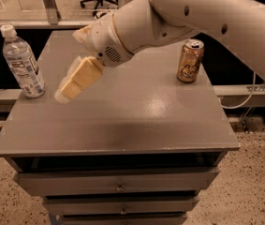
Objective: Move blue plastic bottle near orange can
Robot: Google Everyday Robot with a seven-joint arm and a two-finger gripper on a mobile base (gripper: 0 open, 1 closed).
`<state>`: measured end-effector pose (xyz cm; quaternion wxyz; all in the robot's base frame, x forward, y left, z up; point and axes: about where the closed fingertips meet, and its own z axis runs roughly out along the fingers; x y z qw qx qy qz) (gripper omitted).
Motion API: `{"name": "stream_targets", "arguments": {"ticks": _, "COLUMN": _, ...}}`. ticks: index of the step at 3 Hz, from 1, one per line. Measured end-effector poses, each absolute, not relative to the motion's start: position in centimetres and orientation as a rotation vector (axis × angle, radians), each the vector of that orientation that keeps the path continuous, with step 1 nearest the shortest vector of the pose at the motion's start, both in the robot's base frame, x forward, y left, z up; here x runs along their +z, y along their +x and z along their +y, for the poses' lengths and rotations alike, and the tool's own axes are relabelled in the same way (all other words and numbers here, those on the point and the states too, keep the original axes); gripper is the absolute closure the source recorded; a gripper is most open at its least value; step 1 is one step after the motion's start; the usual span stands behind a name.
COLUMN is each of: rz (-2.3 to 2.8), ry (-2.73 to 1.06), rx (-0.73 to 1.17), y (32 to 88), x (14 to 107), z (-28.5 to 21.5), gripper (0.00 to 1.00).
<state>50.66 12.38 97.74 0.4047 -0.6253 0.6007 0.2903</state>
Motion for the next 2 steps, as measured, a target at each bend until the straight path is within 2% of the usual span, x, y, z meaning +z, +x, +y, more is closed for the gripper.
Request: {"name": "stream_targets", "arguments": {"ticks": 2, "rz": 1.509, "ry": -1.539, "rx": 0.741, "y": 52.0, "x": 96.2, "z": 13.6, "gripper": 0.00}}
